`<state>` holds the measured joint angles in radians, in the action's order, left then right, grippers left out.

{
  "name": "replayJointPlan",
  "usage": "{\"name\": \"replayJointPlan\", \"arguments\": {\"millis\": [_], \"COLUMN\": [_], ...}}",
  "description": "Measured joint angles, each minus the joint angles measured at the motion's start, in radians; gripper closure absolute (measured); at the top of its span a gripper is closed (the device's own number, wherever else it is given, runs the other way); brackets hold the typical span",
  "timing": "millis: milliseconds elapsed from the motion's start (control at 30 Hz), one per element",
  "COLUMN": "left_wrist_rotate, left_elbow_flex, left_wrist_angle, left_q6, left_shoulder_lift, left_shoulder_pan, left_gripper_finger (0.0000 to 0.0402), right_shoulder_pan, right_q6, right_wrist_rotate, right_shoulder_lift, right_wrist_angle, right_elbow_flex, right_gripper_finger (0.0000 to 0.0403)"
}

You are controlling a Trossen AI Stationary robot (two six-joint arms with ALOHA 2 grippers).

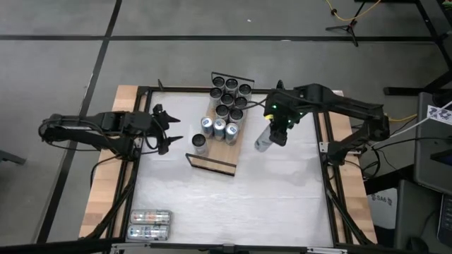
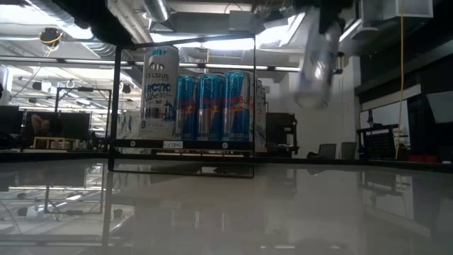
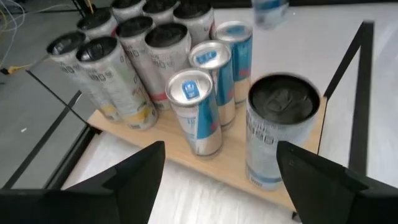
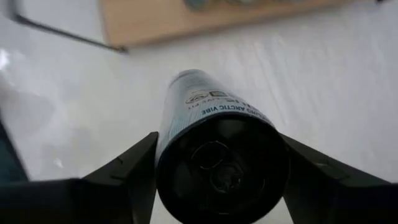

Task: Place canned beverage on shelf
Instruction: Put the top right blue soda can on the shelf aligned with the other blue soda can

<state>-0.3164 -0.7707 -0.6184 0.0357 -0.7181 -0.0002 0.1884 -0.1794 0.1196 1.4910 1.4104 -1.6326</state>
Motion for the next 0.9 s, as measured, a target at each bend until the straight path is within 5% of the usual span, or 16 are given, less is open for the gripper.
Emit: {"name": "replayJointPlan", "arguments": {"millis": [367,667,900], "left_wrist_rotate": [0.020,0.049,0.049], "left_elbow_flex": [0.062,0.063,0.063], "left_wrist_angle": [0.050,0.056,0.056], "left_q6": [0.015,0.015,0.015], "left_shoulder_lift": [0.019,0.019,0.019], "left_shoulder_pan": [0.000,0.000,0.000], "left_gripper_finger": [0.0099,0.0099,0.0099], "right_shoulder_pan": [-0.131,-0.136,-0.136], "right_q6": [-0.207,-0.214,-0.162], "right_wrist_rotate": [-0.021,-0.014,-0.012], "right_shoulder_lift": [0.004,0.088,0.200], "right_wrist_angle": [-0.138,-0.221,-0.230], "right_elbow_flex": [-0.107,-0.117,-0.246], "right_gripper_finger": [0.0144,0.0143,0.0143]}}
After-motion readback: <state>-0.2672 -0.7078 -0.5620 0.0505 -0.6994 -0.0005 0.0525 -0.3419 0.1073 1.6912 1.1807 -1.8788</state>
